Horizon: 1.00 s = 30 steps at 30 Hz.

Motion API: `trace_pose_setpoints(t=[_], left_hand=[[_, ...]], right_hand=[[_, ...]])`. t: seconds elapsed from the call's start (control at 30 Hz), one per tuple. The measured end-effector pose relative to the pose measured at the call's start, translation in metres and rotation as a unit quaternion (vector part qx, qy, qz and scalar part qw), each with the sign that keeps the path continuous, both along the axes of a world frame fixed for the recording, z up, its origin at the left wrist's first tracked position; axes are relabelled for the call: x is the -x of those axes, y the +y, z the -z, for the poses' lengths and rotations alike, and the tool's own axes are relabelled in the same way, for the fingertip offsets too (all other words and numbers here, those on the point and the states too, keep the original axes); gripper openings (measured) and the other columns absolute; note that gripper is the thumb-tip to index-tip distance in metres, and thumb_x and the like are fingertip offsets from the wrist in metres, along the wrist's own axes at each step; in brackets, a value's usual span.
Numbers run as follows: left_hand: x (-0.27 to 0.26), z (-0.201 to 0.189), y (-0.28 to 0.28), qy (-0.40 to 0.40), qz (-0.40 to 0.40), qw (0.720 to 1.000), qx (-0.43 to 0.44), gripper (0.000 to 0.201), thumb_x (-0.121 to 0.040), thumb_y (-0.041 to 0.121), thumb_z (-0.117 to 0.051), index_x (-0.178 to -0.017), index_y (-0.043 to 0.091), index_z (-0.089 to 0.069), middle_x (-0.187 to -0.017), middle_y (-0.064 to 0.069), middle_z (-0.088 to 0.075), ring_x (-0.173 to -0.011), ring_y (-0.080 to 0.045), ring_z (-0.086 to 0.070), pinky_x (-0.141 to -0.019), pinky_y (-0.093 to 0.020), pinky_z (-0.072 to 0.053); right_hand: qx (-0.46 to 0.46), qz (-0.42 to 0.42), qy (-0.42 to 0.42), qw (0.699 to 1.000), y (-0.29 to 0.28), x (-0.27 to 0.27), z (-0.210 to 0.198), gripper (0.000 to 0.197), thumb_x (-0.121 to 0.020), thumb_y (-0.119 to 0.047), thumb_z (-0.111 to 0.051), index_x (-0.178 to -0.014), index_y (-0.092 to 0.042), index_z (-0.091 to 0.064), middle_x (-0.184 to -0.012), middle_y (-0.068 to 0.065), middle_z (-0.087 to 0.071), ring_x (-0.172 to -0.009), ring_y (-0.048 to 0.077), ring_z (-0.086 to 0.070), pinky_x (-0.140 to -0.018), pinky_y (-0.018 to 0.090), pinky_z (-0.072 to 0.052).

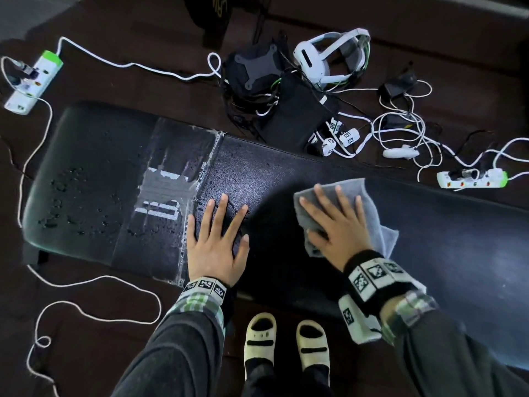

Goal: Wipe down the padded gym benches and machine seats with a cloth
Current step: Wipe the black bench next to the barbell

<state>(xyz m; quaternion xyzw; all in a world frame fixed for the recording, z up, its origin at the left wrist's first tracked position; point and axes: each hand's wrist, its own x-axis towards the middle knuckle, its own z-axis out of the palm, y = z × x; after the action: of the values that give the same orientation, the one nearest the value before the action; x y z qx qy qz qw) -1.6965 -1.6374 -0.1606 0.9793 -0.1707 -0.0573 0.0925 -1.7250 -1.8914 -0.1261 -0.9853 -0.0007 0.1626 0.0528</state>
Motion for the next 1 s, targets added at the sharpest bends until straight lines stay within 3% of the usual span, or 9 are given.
trace_pose_setpoints(t=[0.1,0.17,0.27,0.33,0.4,0.53,0.63,0.83,1.0], left_hand=[[0.000,0.000,0.000,0.003,0.004,1.000,0.000,0.059,-0.091,0.047,-0.036,-0.149,0.040,-0.032,-0.164,0.002,-0.019,-0.150,-0.021,-0.018,-0.121,-0.050,-0.006],[-0.001,0.000,0.000,0.009,0.005,1.000,0.003,0.058,-0.092,0.047,-0.036,-0.150,0.040,-0.032,-0.164,0.002,-0.019,-0.151,-0.021,-0.017,-0.121,-0.051,-0.007],[0.000,-0.001,0.001,0.014,0.006,1.000,0.011,0.058,-0.092,0.047,-0.037,-0.150,0.039,-0.032,-0.163,0.001,-0.020,-0.151,-0.020,-0.016,-0.121,-0.051,-0.008],[-0.001,-0.001,0.000,0.013,0.003,1.000,0.014,0.060,-0.092,0.046,-0.037,-0.151,0.035,-0.032,-0.163,0.001,-0.021,-0.151,-0.020,-0.015,-0.121,-0.051,-0.009],[0.000,-0.002,0.000,0.014,-0.003,1.000,0.017,0.063,-0.093,0.045,-0.036,-0.153,0.028,-0.030,-0.163,0.002,-0.022,-0.150,-0.019,-0.017,-0.120,-0.051,-0.011],[0.000,-0.002,-0.001,0.029,-0.014,0.999,0.009,0.067,-0.093,0.044,-0.034,-0.155,0.019,-0.025,-0.163,0.002,-0.019,-0.150,-0.018,-0.017,-0.120,-0.051,-0.012],[-0.002,-0.001,-0.002,0.031,-0.022,0.999,0.003,0.069,-0.093,0.043,-0.033,-0.155,0.014,-0.024,-0.163,0.001,-0.018,-0.150,-0.018,-0.017,-0.121,-0.049,-0.011],[-0.002,-0.004,-0.003,0.036,-0.028,0.999,0.016,0.069,-0.093,0.043,-0.033,-0.155,0.014,-0.024,-0.163,0.002,-0.019,-0.150,-0.016,-0.017,-0.122,-0.047,-0.009],[-0.001,-0.006,-0.001,0.045,-0.029,0.998,0.014,0.068,-0.094,0.044,-0.033,-0.155,0.015,-0.027,-0.163,0.003,-0.020,-0.150,-0.015,-0.017,-0.123,-0.046,-0.007]], right_hand=[[-0.021,-0.070,-0.010,0.997,0.008,0.025,-0.001,0.066,-0.078,-0.051,-0.041,-0.141,-0.041,-0.028,-0.151,-0.009,-0.028,-0.139,0.027,-0.022,-0.110,0.056,-0.010],[-0.016,-0.057,-0.009,0.998,-0.003,0.046,-0.004,0.066,-0.079,-0.050,-0.042,-0.142,-0.043,-0.026,-0.150,-0.012,-0.028,-0.139,0.026,-0.023,-0.109,0.056,-0.008],[0.018,0.016,0.012,1.000,-0.024,0.073,-0.011,0.056,-0.087,-0.061,-0.029,-0.141,-0.044,-0.028,-0.151,-0.011,-0.027,-0.140,0.029,-0.021,-0.108,0.061,-0.008],[0.021,0.033,0.030,0.999,-0.028,0.082,-0.011,0.062,-0.086,-0.072,-0.017,-0.142,-0.045,-0.023,-0.153,-0.009,-0.023,-0.140,0.033,-0.017,-0.109,0.062,-0.006],[0.010,0.019,0.037,0.999,-0.021,0.082,-0.010,0.068,-0.084,-0.075,-0.016,-0.145,-0.045,-0.015,-0.154,-0.009,-0.018,-0.140,0.037,-0.017,-0.110,0.062,-0.004],[0.009,-0.060,0.008,0.998,0.003,0.059,-0.004,0.063,-0.085,-0.062,-0.035,-0.144,-0.041,-0.023,-0.154,-0.006,-0.023,-0.139,0.039,-0.019,-0.105,0.067,-0.013],[-0.003,-0.112,-0.009,0.994,0.023,0.025,-0.005,0.065,-0.080,-0.053,-0.044,-0.143,-0.043,-0.028,-0.153,-0.005,-0.026,-0.138,0.039,-0.021,-0.106,0.065,-0.012],[0.006,-0.130,-0.012,0.991,0.032,-0.058,0.003,0.058,-0.082,-0.055,-0.038,-0.139,-0.049,-0.027,-0.153,-0.010,-0.026,-0.137,0.035,-0.025,-0.106,0.064,-0.007],[0.004,-0.015,0.009,1.000,-0.012,-0.091,0.005,0.059,-0.082,-0.067,-0.018,-0.139,-0.054,-0.019,-0.153,-0.014,-0.021,-0.136,0.030,-0.028,-0.109,0.059,-0.013]])
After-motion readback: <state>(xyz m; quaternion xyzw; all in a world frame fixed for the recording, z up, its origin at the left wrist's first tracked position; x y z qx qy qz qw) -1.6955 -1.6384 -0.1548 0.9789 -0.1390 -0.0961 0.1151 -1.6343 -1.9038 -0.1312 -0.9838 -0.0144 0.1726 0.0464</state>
